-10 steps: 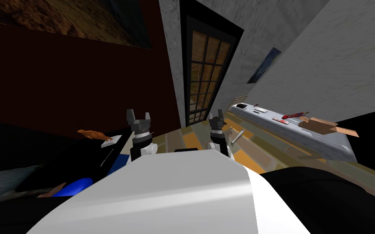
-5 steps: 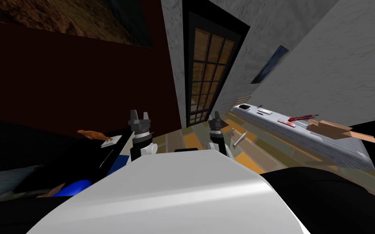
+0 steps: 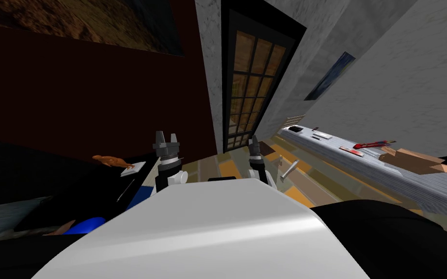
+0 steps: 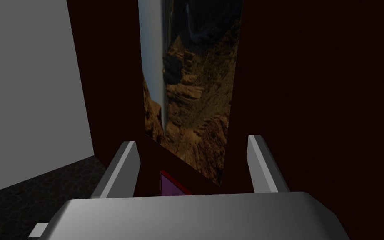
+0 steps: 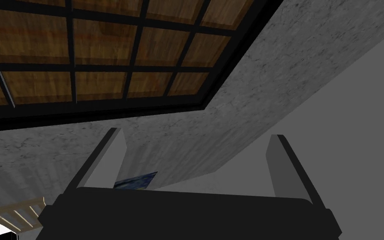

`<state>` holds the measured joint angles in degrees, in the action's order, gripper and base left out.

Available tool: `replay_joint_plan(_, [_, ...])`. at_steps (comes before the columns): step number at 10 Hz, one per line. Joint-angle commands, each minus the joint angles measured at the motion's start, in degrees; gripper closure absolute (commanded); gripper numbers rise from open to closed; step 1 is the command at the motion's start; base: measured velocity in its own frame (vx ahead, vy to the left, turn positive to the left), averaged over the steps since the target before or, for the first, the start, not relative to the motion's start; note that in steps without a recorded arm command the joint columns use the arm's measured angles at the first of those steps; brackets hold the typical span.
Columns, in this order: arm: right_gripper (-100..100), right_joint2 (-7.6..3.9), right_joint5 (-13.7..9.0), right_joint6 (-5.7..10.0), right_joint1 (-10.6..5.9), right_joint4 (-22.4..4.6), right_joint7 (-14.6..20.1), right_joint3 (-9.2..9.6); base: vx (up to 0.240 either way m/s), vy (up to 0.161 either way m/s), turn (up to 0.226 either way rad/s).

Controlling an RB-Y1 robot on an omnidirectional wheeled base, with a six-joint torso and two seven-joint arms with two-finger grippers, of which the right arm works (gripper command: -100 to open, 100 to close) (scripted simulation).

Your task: Pull the door open

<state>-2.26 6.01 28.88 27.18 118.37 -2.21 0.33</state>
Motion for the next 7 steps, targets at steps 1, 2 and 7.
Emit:
replay_joint_plan(1, [-100, -0.35, 0.67, 0.98, -0.52, -2.22, -2.01, -0.59, 0.083, -0.001, 0.044])
replay_joint_plan(2, [-100, -0.55, 1.13, 1.43, -1.02, -3.71, -3.30, -1.03, 0.081, 0.003, 0.056])
replay_joint_plan(7, [-100, -1.48, 3.53, 3.82, -3.60, -11.47, -10.04, -3.32, 0.085, -0.004, 0.064])
